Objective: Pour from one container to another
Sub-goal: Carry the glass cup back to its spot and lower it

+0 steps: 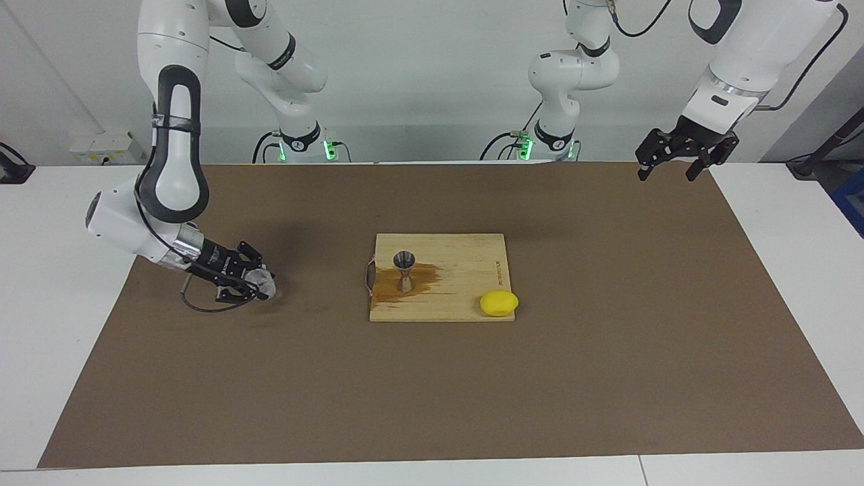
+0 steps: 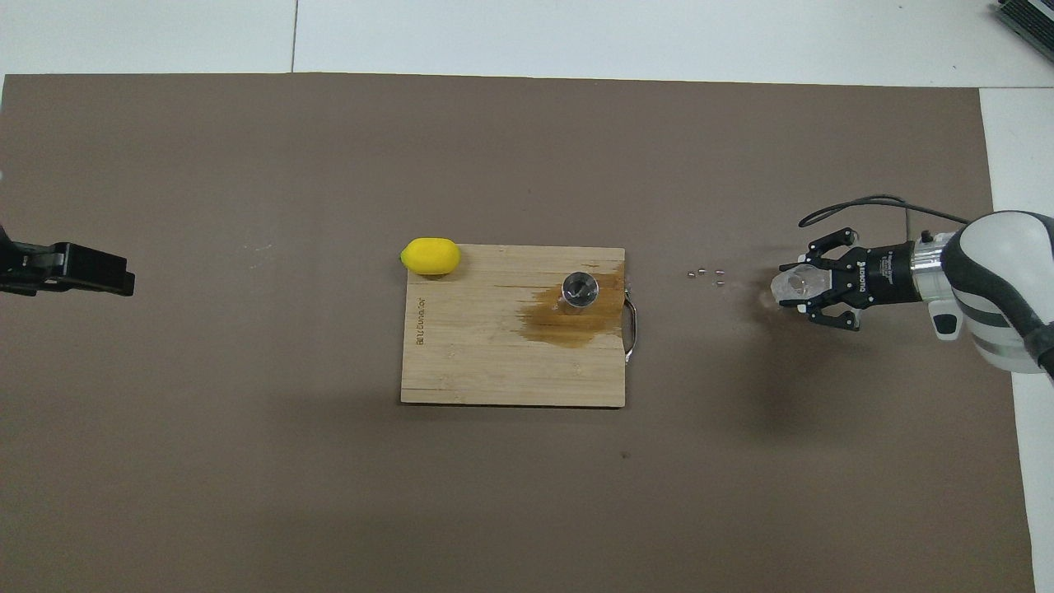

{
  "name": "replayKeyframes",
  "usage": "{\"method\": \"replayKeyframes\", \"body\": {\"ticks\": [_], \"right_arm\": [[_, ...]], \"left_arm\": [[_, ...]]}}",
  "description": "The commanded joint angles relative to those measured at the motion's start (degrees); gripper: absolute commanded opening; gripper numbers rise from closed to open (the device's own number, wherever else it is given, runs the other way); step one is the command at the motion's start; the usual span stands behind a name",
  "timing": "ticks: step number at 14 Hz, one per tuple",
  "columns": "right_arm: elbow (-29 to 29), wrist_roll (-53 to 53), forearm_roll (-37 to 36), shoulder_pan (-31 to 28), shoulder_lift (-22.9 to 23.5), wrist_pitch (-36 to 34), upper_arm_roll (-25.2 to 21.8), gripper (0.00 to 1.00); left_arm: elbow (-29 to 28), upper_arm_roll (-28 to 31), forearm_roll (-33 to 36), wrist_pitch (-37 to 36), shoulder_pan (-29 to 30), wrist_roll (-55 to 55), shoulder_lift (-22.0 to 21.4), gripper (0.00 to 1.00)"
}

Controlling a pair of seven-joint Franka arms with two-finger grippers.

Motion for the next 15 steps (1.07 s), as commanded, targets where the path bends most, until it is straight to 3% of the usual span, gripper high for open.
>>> {"method": "replayKeyframes", "body": {"ticks": [1,4,6,7,8,9,10,15], "right_arm": [[-0.8,-2.0,1.9,-0.3,0.0,-0.8,0.9,0.0],[-2.6,-2.4,1.8,0.8,-0.4,-0.1,0.9,0.04],[-3.4,-3.4,1.4,0.8,-0.7,0.3,0.8,0.39],[-3.5,-5.3,1.2,0.9,-0.8,0.2,0.8,0.66],[-3.9,-6.3,1.0,1.0,-0.9,0.2,0.8,0.76],[-4.4,-6.3,0.7,1.2,-1.1,0.2,0.7,0.94],[-4.5,-6.2,-0.8,1.3,-1.1,0.3,0.6,0.99],[-4.1,-5.8,-7.9,0.2,-2.9,0.6,0.2,1.0]], "left_arm": [[-2.1,-0.2,-0.5,1.0,0.6,0.5,-1.8,1.0],[-2.1,-0.1,-0.5,1.0,0.6,0.5,-1.8,1.0],[-2.1,-0.2,-0.5,1.0,0.6,0.5,-1.8,1.0],[-2.1,-0.2,-0.5,1.0,0.6,0.5,-1.8,1.0],[-2.1,-0.2,-0.5,1.0,0.6,0.5,-1.8,1.0],[-2.1,-0.2,-0.5,1.0,0.6,0.5,-1.8,1.0],[-2.1,-0.2,-0.5,1.0,0.6,0.5,-1.8,1.0],[-2.1,-0.2,-0.5,1.0,0.6,0.5,-1.8,1.0]]}}
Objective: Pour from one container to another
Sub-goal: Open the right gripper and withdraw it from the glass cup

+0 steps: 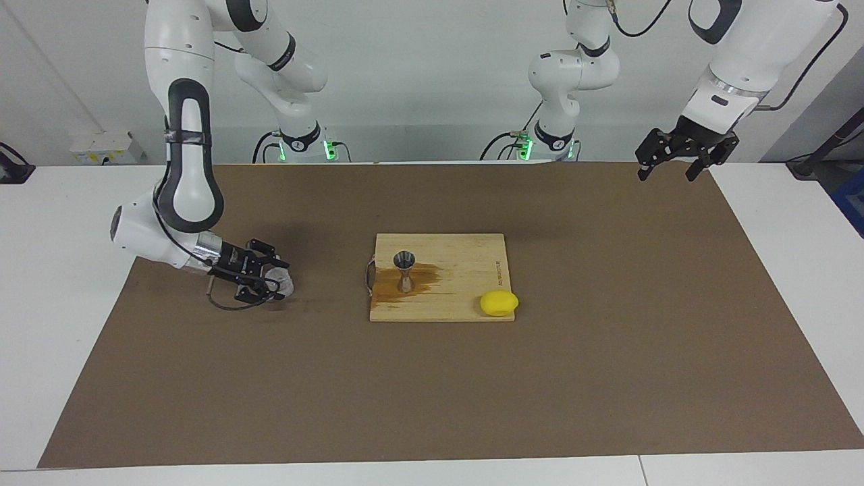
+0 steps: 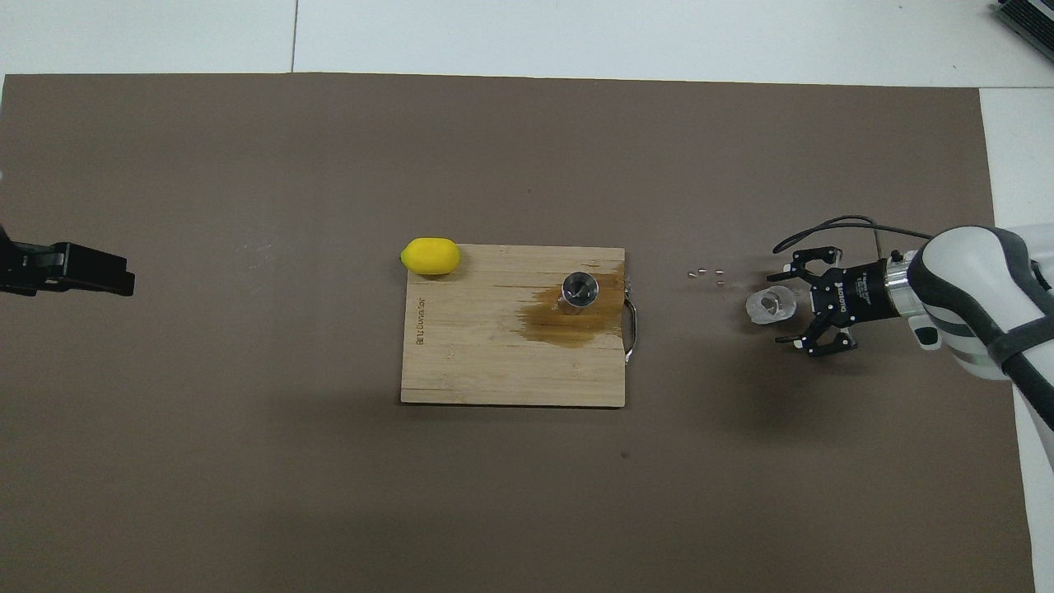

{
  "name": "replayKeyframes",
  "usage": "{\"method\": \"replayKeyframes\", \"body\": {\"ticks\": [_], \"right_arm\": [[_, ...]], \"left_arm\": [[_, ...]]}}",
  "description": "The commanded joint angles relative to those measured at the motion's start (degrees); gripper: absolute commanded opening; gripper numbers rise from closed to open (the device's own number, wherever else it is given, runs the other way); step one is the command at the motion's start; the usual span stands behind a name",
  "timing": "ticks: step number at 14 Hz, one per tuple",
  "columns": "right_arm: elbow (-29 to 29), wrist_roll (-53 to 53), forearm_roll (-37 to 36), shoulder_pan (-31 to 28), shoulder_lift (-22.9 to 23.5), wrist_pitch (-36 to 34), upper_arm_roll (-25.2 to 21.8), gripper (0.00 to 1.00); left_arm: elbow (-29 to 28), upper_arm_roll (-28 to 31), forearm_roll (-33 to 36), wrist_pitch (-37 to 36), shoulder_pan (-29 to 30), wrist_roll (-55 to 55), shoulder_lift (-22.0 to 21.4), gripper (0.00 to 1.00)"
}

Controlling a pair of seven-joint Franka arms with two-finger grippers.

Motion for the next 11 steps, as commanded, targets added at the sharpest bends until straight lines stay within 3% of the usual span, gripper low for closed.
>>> {"method": "replayKeyframes", "body": {"ticks": [1,6,9,11], "right_arm": [[-1.2,-1.2,-4.3,-1.1,-3.1,0.7,0.0,1.0],[1.7,-1.8,-13.7,-0.8,-7.0,0.8,0.3,1.0],[4.8,-3.3,-26.9,2.9,-7.8,0.4,0.7,1.0],[4.8,-4.7,-29.1,5.0,-9.2,-0.3,0.8,1.0]], "left_arm": [[-2.1,-0.1,-0.5,1.0,0.6,0.5,-1.8,1.0],[-2.1,-0.2,-0.5,1.0,0.6,0.5,-1.8,1.0],[-2.1,-0.2,-0.5,1.0,0.6,0.5,-1.8,1.0],[-2.1,-0.2,-0.5,1.0,0.6,0.5,-1.8,1.0]]}}
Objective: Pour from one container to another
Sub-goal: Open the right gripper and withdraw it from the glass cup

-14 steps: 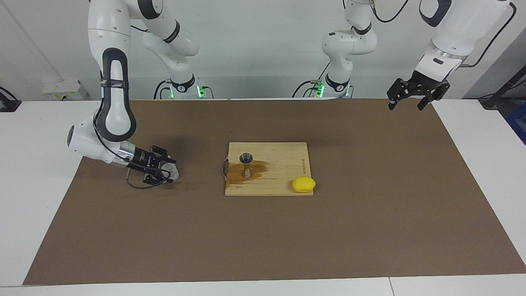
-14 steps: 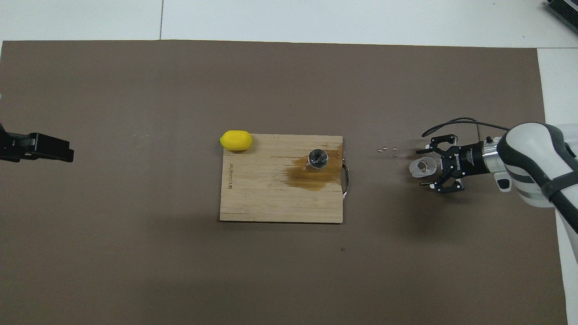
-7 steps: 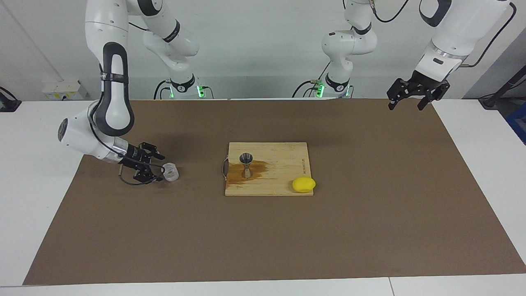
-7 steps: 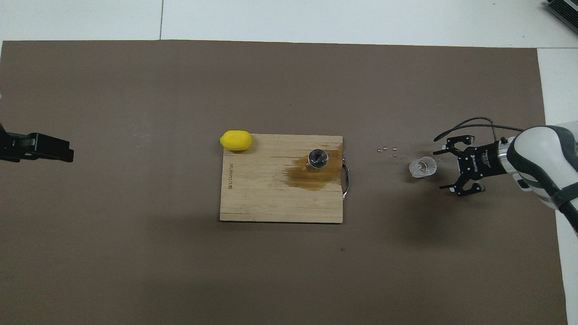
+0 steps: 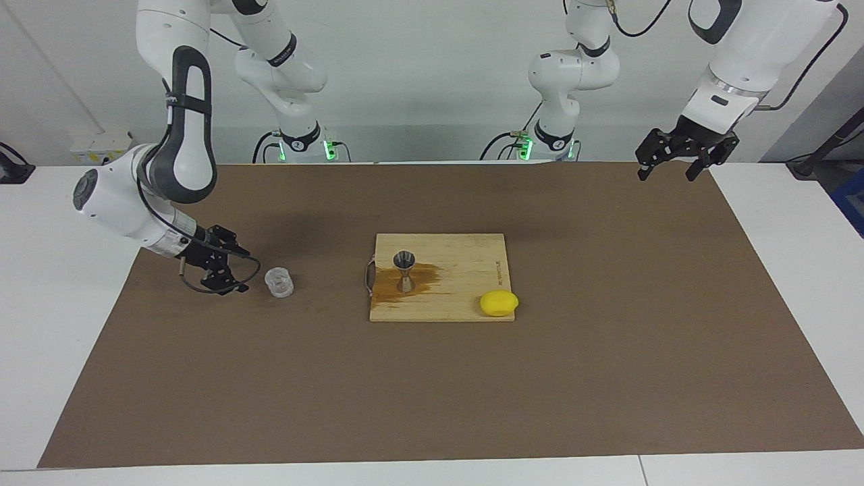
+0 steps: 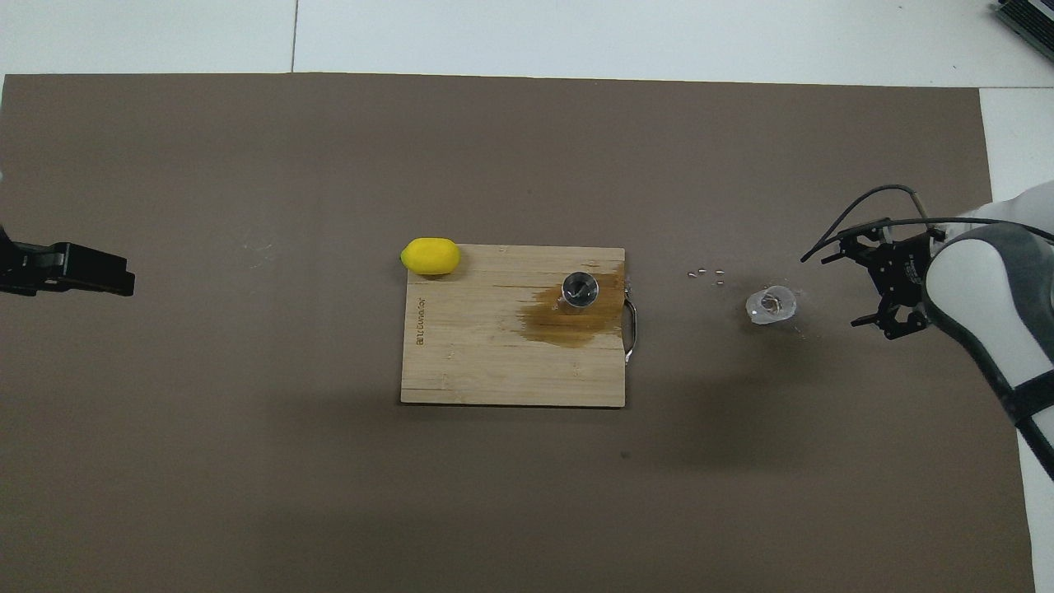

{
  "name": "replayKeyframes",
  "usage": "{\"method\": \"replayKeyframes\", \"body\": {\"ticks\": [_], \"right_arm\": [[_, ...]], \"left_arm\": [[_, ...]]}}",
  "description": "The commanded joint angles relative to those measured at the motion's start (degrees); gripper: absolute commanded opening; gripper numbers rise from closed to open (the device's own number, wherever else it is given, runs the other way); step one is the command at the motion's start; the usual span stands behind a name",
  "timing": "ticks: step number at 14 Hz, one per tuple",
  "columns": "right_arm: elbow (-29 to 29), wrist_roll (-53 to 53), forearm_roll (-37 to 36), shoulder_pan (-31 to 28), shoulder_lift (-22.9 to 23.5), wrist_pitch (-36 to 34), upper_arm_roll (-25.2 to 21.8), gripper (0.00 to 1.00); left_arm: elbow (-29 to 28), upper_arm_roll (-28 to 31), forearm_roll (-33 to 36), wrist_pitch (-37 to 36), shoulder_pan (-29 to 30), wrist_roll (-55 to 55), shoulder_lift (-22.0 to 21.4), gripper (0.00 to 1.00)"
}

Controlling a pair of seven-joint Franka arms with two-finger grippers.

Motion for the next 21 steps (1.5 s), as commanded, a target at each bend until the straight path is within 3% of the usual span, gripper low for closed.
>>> {"method": "replayKeyframes", "body": {"ticks": [1,6,9,12,15,18,21], "right_arm": [[0.0,-3.0,-2.9,2.7,-1.8,-0.6,0.2,1.0],[-0.3,-15.4,-3.6,9.7,-2.0,0.6,0.3,1.0],[-0.1,-27.7,-14.4,12.1,-2.1,0.4,0.4,1.0],[1.9,-29.6,-16.0,12.0,-5.1,-1.2,0.4,1.0],[8.0,-31.4,-15.9,11.5,-7.8,-9.2,0.3,1.0],[21.5,-36.2,-15.9,11.2,-6.9,-23.7,0.3,1.0],[24.5,-40.6,-16.1,11.0,-7.5,-28.3,-0.3,1.0]], "left_arm": [[-2.1,-0.2,-0.5,1.0,0.6,0.5,-1.8,1.0],[-2.1,-0.1,-0.5,1.0,0.6,0.5,-1.8,1.0],[-2.1,-0.2,-0.5,1.0,0.6,0.5,-1.8,1.0],[-2.1,-0.2,-0.5,1.0,0.6,0.5,-1.8,1.0],[-2.1,-0.2,-0.5,1.0,0.6,0.5,-1.8,1.0],[-2.1,-0.2,-0.5,1.0,0.6,0.5,-1.8,1.0],[-2.1,-0.2,-0.5,1.0,0.6,0.5,-1.8,1.0]]}}
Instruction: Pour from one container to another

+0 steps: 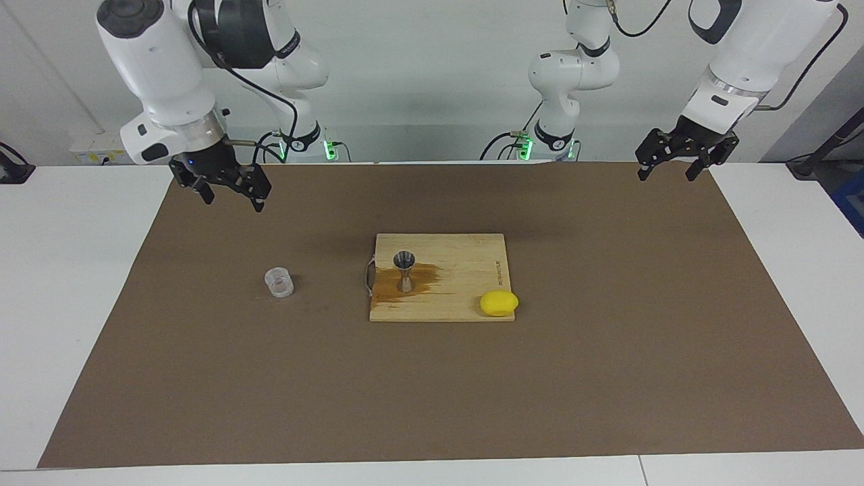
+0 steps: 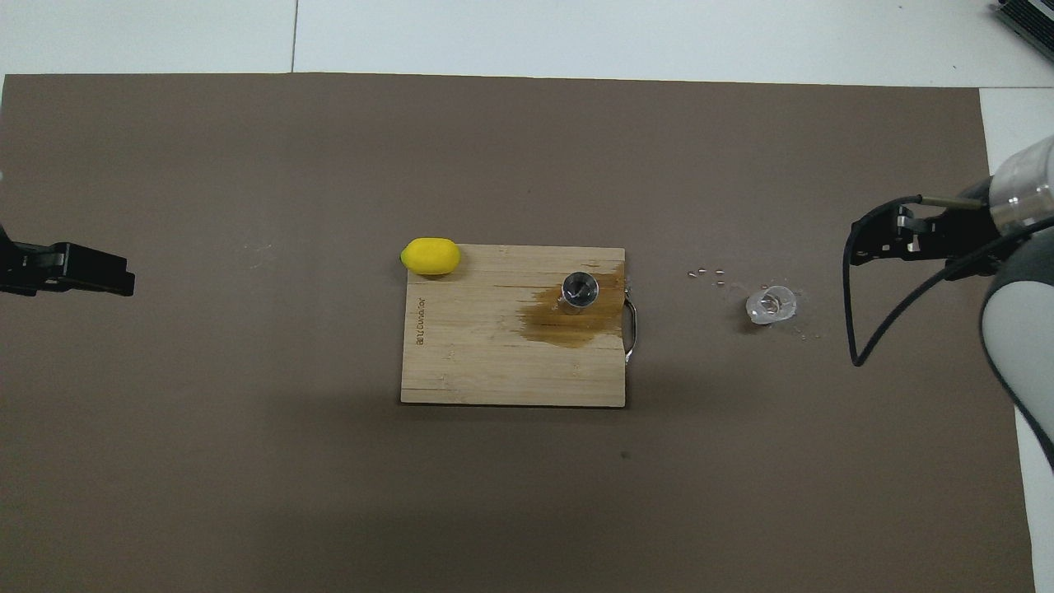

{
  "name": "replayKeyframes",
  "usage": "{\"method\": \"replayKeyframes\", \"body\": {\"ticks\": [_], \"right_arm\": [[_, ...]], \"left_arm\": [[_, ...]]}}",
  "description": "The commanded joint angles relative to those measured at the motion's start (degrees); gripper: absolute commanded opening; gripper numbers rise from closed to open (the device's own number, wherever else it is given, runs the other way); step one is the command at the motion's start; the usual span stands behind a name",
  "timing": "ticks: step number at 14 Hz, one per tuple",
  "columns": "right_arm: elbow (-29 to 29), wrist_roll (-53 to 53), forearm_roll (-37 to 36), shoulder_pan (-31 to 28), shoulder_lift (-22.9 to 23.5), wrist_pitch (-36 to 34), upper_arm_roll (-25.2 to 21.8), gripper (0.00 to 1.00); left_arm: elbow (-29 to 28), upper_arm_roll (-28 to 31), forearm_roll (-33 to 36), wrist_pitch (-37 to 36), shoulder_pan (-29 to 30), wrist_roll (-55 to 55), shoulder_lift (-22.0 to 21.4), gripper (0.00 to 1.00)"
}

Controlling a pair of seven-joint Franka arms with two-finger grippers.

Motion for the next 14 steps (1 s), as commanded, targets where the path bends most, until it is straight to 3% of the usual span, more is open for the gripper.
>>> {"method": "replayKeyframes", "body": {"ticks": [1,6,14], "right_arm": [[2.4,-4.1,-1.2,-0.7,0.7,-3.8,-0.1,1.0],[-3.7,-8.9,-0.3,-3.1,-3.0,-2.5,-0.1,1.0],[-4.3,-4.8,-0.3,-2.4,-3.1,-1.1,0.1,1.0]], "left_arm": [[-2.1,-0.2,-0.5,1.0,0.6,0.5,-1.8,1.0],[-2.1,-0.2,-0.5,1.0,0.6,0.5,-1.8,1.0],[-2.1,-0.2,-0.5,1.0,0.6,0.5,-1.8,1.0]]}}
